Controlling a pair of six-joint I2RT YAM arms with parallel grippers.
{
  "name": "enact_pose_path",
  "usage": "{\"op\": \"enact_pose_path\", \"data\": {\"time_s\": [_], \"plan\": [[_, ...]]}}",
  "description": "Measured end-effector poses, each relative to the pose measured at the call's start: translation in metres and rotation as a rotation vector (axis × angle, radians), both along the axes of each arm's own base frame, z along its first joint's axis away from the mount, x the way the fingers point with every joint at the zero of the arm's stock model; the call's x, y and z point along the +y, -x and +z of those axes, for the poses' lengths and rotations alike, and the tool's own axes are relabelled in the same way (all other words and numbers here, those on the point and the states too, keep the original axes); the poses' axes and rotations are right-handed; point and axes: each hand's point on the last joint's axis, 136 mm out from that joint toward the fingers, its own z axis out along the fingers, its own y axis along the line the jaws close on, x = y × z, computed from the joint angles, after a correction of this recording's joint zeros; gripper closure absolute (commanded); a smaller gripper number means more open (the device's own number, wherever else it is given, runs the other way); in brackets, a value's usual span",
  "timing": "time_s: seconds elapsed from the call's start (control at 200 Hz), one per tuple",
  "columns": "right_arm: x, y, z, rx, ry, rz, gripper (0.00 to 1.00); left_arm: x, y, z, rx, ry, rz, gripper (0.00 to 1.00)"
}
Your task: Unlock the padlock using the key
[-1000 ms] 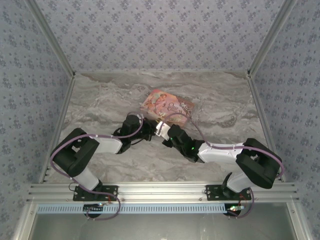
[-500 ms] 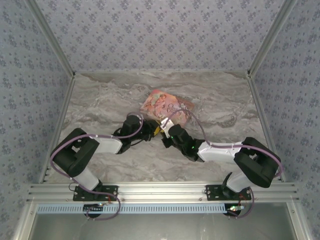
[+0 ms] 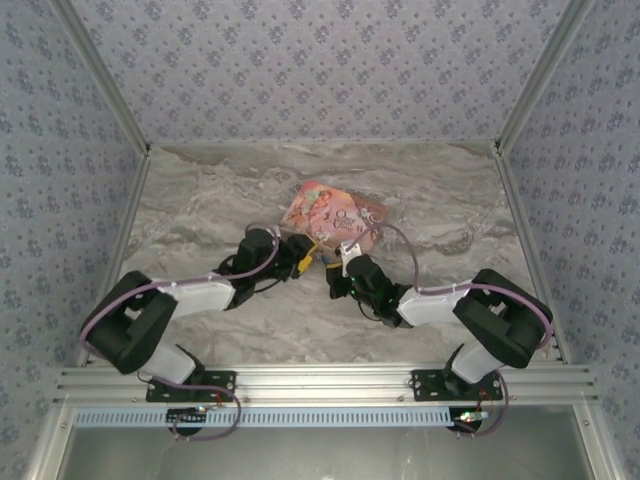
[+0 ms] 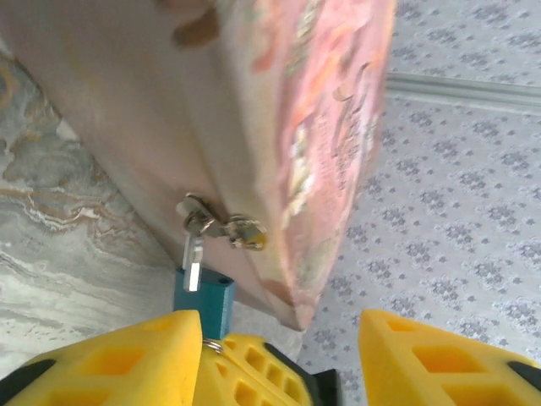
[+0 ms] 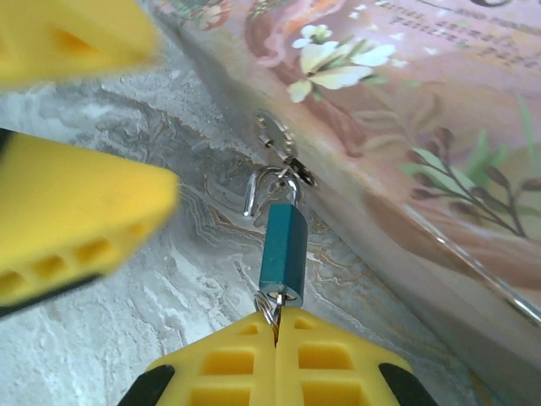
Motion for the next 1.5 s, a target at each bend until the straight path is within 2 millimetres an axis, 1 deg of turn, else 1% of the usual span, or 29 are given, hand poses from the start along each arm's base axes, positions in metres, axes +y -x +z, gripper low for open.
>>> {"op": "enact_pose_path", "data": {"time_s": [0.17, 0.3, 0.37, 0.47, 0.59, 0.685, 0.745, 0.82, 0.865, 0.899, 0.974, 1.059, 1.094, 1.159, 1.224, 1.289, 1.499], "plan": [[-0.009, 0.002, -0.005, 0.108, -0.15, -0.076, 1.0, 0.029, -0.004, 0.022, -0.086, -0.104, 0.051, 0.34], [-0.012, 0.002, -0.007, 0.203, -0.256, -0.13, 1.0, 0.047, -0.01, 0.04, -0.157, -0.187, 0.083, 0.3], [-0.013, 0.002, -0.007, 0.249, -0.305, -0.156, 1.0, 0.056, -0.013, 0.046, -0.182, -0.222, 0.097, 0.29], [-0.016, 0.003, -0.01, 0.312, -0.367, -0.197, 0.85, 0.066, -0.018, 0.046, -0.197, -0.271, 0.114, 0.26], [-0.029, 0.005, -0.023, 0.385, -0.398, -0.263, 0.78, 0.078, -0.022, 0.04, -0.189, -0.322, 0.124, 0.25], [-0.041, 0.008, -0.034, 0.433, -0.399, -0.317, 0.73, 0.087, -0.032, 0.04, -0.193, -0.352, 0.138, 0.24], [-0.047, 0.009, -0.035, 0.449, -0.393, -0.339, 0.68, 0.093, -0.038, 0.041, -0.197, -0.371, 0.144, 0.23], [-0.052, 0.01, -0.031, 0.449, -0.387, -0.35, 0.59, 0.098, -0.044, 0.042, -0.209, -0.39, 0.147, 0.17], [-0.055, 0.01, -0.025, 0.441, -0.382, -0.354, 0.53, 0.099, -0.047, 0.043, -0.219, -0.407, 0.135, 0.12], [-0.058, 0.011, -0.021, 0.43, -0.372, -0.354, 0.47, 0.099, -0.049, 0.043, -0.227, -0.416, 0.124, 0.1], [-0.064, 0.011, -0.009, 0.391, -0.353, -0.347, 0.31, 0.097, -0.054, 0.044, -0.239, -0.428, 0.097, 0.05], [-0.072, 0.007, 0.007, 0.343, -0.363, -0.348, 0.13, 0.095, -0.061, 0.043, -0.249, -0.444, 0.061, 0.02], [-0.077, 0.005, 0.014, 0.32, -0.376, -0.349, 0.08, 0.094, -0.065, 0.042, -0.253, -0.45, 0.045, 0.01], [-0.085, 0.0, 0.025, 0.29, -0.392, -0.341, 0.01, 0.09, -0.072, 0.038, -0.255, -0.461, 0.01, 0.01], [-0.09, -0.004, 0.03, 0.282, -0.401, -0.325, 0.0, 0.083, -0.079, 0.032, -0.254, -0.465, -0.032, 0.01], [-0.089, -0.005, 0.03, 0.3, -0.408, -0.294, 0.0, 0.076, -0.085, 0.026, -0.247, -0.464, -0.066, 0.01], [-0.066, 0.0, 0.026, 0.382, -0.415, -0.17, 0.0, 0.057, -0.094, 0.0, -0.203, -0.439, -0.157, 0.0]]}}
